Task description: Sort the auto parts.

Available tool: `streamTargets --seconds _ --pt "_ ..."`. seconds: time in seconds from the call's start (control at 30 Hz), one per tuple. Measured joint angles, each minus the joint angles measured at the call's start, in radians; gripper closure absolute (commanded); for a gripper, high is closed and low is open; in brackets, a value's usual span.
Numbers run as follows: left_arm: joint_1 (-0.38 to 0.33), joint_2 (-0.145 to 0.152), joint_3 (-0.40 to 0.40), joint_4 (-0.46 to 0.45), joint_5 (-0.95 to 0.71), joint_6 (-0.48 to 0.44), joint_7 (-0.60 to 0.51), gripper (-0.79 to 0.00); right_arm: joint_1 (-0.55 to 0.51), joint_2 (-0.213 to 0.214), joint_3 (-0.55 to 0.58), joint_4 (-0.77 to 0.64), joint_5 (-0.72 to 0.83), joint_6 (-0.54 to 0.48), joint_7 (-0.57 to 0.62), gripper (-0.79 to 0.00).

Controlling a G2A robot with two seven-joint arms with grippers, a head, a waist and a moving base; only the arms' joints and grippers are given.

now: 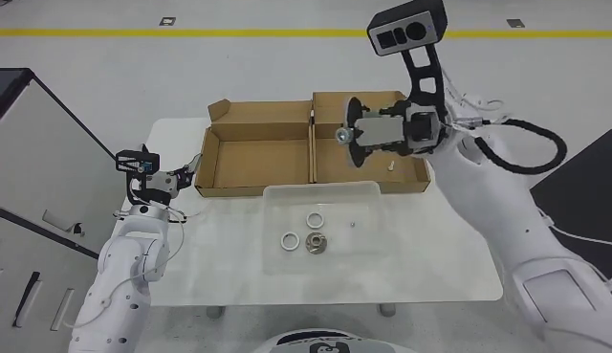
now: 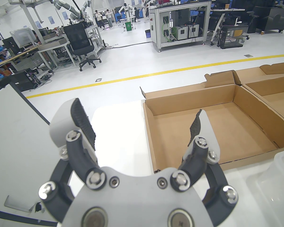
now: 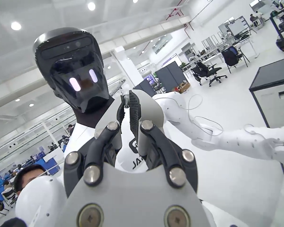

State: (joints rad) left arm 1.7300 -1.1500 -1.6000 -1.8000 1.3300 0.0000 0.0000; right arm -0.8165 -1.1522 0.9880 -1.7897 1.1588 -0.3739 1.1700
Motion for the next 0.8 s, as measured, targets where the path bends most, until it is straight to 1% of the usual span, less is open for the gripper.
streamTargets --seconds 0.17,0.47,0.6,0.8 --pt "0.000 0.000 0.000 0.000 0.000 0.000 0.000 -0.785 -0.025 -0.023 -0.009 -0.008 0.170 -0.048 0.045 0.000" --pt "0.000 0.000 0.000 0.000 0.000 0.000 0.000 -0.785 -0.075 -0.057 0.004 -0.019 0.376 -0.099 0.130 0.000" --pt "0.000 0.000 0.000 0.000 0.000 0.000 0.000 -0.785 -0.084 -0.068 0.021 -0.011 0.391 -0.098 0.151 0.000" --pt "0.000 0.000 0.000 0.000 0.000 0.000 0.000 -0.785 -0.078 -0.079 0.041 0.002 0.329 -0.074 0.141 0.000"
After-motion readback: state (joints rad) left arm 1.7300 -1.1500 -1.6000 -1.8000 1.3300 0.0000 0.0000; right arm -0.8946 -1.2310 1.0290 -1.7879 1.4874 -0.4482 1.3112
